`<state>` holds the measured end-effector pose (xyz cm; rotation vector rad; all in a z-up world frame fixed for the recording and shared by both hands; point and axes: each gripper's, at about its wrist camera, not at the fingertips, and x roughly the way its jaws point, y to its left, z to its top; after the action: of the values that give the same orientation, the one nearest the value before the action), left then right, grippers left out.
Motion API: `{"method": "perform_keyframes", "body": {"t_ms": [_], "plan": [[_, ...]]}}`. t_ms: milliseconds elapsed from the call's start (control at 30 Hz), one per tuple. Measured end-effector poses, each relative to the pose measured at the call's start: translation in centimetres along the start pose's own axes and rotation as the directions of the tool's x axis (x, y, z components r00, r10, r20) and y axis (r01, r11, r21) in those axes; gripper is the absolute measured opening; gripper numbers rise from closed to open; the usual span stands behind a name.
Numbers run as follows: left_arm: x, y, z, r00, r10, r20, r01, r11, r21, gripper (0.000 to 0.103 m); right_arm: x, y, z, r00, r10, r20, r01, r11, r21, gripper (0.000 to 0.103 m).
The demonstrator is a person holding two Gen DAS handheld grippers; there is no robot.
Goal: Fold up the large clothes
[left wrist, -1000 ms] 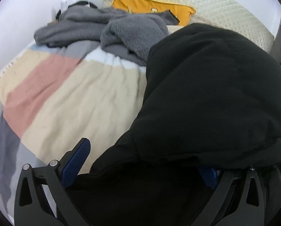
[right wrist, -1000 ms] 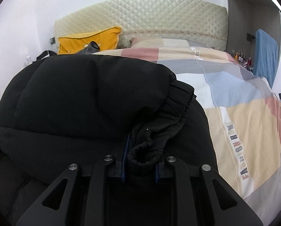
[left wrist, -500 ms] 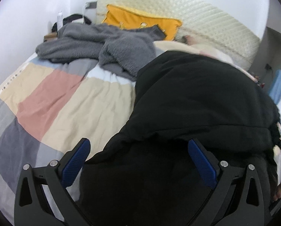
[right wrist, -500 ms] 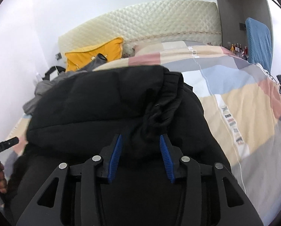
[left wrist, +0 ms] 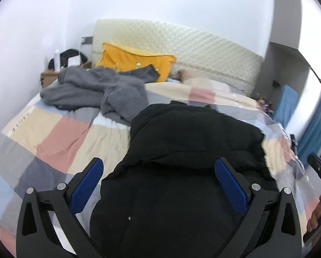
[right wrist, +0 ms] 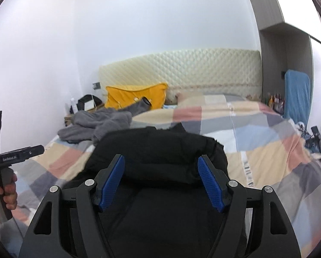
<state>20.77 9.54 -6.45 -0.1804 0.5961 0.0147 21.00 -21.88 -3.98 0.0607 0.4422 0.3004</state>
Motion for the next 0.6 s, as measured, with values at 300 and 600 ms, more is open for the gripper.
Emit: {"method": "perform_keyframes", "body": {"t_ms": [300,600], "plan": [[-10.9,-0.4,2.8,0.995,-0.006,0.104,-0.002,0.997,0.081,0.103,-9.7,1.1,4.3,1.000,0.018,0.024,-0.018,1.000,0.015,0.070],[-18.9,5.1,4.5,0.993,-0.001,0.122,-0.003,0.999,0.037,0.103,-18.1,-1.6,6.5,1.000,-0.003,-0.010,0.003,0.999,0.047,0.070]]}}
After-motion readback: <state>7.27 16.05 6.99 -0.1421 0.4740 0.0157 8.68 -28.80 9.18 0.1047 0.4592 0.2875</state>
